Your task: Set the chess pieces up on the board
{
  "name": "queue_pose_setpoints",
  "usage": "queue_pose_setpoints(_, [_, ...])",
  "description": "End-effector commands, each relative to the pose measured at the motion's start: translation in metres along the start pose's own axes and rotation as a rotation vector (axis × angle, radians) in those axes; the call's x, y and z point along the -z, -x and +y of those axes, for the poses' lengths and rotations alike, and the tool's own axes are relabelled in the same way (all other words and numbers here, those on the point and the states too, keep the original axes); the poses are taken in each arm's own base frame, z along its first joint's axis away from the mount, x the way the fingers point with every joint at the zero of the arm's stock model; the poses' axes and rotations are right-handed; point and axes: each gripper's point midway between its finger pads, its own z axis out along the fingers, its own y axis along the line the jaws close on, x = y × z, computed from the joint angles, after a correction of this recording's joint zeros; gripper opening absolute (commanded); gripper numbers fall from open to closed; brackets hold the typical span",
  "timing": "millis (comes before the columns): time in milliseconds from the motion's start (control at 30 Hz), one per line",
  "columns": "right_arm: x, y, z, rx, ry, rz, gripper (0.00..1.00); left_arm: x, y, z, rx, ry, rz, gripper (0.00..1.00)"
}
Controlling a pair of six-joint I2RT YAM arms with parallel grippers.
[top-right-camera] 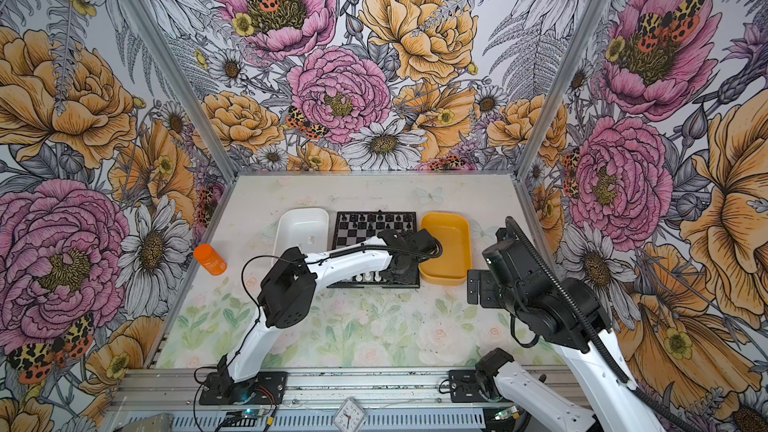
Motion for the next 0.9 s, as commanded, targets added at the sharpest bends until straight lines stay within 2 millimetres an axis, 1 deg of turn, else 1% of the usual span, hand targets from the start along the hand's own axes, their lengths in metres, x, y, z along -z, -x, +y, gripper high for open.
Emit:
queue_pose_setpoints(0, [0.001,0.001,-0.003,-0.015,-0.010,-0.018,1.00,-0.003,-0.002,-0.003,-0.005,-0.007,0.009,0.26])
queue_pose_setpoints(167, [0.000,0.001,-0.003,-0.017,-0.012,-0.017,1.00,0.009,0.005,-0.005,-0.002,-0.024,-0.017,0.29])
queue_pose_setpoints(233, [0.000,0.001,-0.003,-0.017,-0.011,-0.017,1.00,0.013,0.010,-0.003,0.004,-0.026,-0.029,0.30])
queue_pose_setpoints(400, [0.001,0.004,-0.002,-0.014,-0.011,-0.019,1.00,0.021,0.017,0.002,0.011,-0.031,-0.047,0.30])
queue_pose_setpoints(500, [0.001,0.005,-0.002,-0.015,-0.013,-0.022,1.00,0.031,0.025,0.003,0.018,-0.045,-0.068,0.30])
queue_pose_setpoints(633, [0.001,0.009,-0.001,-0.016,-0.013,-0.030,1.00,0.051,0.039,0.002,0.030,-0.078,-0.107,0.33])
queue_pose_setpoints(733, [0.001,0.016,0.002,-0.015,-0.013,-0.041,1.00,0.070,0.052,0.003,0.040,-0.101,-0.145,0.34])
queue_pose_setpoints(800, [0.001,0.021,0.004,-0.013,-0.009,-0.048,1.00,0.083,0.062,0.007,0.045,-0.107,-0.170,0.35])
queue_pose_setpoints(867, [-0.001,0.027,0.008,-0.007,-0.004,-0.052,1.00,0.099,0.073,0.016,0.058,-0.106,-0.199,0.36])
